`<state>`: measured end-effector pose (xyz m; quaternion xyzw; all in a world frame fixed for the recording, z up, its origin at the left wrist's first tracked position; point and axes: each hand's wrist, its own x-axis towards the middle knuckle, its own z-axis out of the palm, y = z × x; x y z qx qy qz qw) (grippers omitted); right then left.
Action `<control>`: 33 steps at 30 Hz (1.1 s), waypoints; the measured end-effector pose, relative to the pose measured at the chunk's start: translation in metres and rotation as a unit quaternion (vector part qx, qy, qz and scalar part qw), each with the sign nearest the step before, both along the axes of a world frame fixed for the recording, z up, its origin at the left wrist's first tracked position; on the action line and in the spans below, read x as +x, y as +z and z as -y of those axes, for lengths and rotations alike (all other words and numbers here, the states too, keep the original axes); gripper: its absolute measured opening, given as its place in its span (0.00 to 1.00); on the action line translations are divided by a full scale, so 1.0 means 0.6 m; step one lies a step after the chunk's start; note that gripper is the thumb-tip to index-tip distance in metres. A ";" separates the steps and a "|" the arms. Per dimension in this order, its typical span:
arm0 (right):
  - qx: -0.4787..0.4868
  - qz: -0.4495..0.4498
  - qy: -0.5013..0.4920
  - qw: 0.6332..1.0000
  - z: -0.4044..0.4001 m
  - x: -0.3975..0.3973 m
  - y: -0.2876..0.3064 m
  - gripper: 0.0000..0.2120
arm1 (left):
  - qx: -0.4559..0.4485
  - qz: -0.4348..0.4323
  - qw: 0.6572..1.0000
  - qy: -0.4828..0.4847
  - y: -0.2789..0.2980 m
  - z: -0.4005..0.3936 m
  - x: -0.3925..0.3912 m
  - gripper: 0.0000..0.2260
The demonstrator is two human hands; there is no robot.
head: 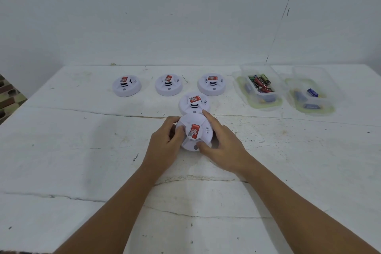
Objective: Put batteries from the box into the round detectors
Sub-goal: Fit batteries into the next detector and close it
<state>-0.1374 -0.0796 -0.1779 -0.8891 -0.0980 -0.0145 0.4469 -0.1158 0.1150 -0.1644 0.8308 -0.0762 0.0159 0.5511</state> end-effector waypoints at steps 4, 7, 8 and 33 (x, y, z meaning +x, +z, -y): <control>0.008 -0.002 0.001 1.000 0.001 -0.002 0.001 0.42 | -0.003 -0.002 1.000 -0.001 -0.001 -0.001 0.000 0.08; 0.008 0.002 -0.002 1.000 0.000 -0.002 0.002 0.42 | 0.001 0.001 1.000 -0.002 -0.002 -0.001 0.001 0.08; 0.007 0.003 -0.002 1.000 0.000 -0.002 0.002 0.43 | 0.001 0.001 1.000 -0.002 -0.001 -0.001 0.001 0.08; 0.003 0.010 0.007 1.000 0.001 -0.004 0.007 0.42 | 0.001 0.008 1.000 0.001 0.002 0.000 -0.003 0.08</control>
